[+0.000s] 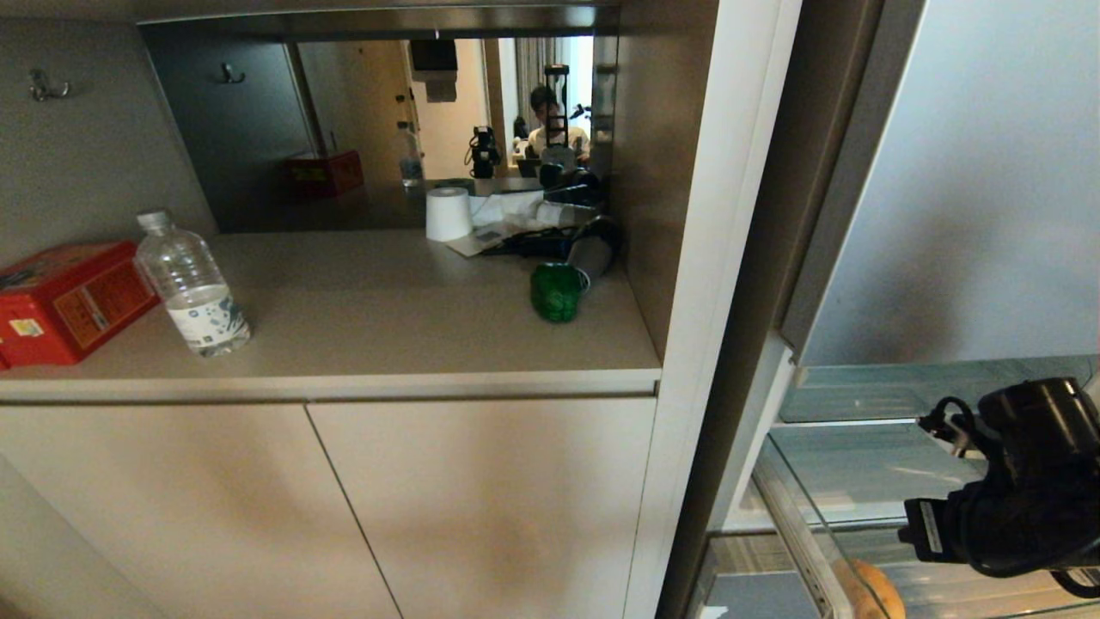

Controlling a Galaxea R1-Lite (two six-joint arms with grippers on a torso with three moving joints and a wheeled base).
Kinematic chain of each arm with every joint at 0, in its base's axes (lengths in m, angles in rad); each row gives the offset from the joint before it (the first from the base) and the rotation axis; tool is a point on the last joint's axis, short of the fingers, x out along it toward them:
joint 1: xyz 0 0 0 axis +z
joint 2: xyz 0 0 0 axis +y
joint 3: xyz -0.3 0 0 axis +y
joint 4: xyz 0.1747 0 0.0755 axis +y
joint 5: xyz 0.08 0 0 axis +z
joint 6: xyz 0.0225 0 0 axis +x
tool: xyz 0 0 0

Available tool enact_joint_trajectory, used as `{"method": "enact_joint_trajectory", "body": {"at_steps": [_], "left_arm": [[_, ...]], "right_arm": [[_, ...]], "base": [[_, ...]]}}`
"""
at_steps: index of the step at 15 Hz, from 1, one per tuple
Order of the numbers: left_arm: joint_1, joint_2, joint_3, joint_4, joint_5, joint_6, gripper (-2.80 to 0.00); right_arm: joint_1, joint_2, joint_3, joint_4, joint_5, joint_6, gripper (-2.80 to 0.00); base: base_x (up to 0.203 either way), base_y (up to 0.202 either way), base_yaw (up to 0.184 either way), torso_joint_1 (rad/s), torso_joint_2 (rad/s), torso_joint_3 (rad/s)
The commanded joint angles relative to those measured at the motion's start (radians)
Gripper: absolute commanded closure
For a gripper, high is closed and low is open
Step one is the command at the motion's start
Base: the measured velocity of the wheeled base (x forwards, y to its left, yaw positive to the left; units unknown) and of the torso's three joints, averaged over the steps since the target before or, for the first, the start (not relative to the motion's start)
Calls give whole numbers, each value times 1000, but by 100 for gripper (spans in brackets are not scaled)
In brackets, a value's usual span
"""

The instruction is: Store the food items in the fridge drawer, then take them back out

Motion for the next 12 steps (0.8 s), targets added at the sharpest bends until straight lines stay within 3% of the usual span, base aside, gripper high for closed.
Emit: {"method": "enact_joint_trajectory", "body": {"at_steps": [1,4,5,12], "left_arm": [[0,0,0,0,0,0,0],[0,0,0,0,0,0,0],[0,0,0,0,0,0,0],[0,0,0,0,0,0,0]], "right_arm": [[0,37,6,0,0,0,0],[0,97,16,-17,5,-6,0],[-1,118,19,-36,6,-22,-280],[-8,253,18,-48,8,-64,-280]], "base": [[0,0,0,0,0,0],[0,0,0,0,0,0],[0,0,0,0,0,0],[0,0,0,0,0,0]]}}
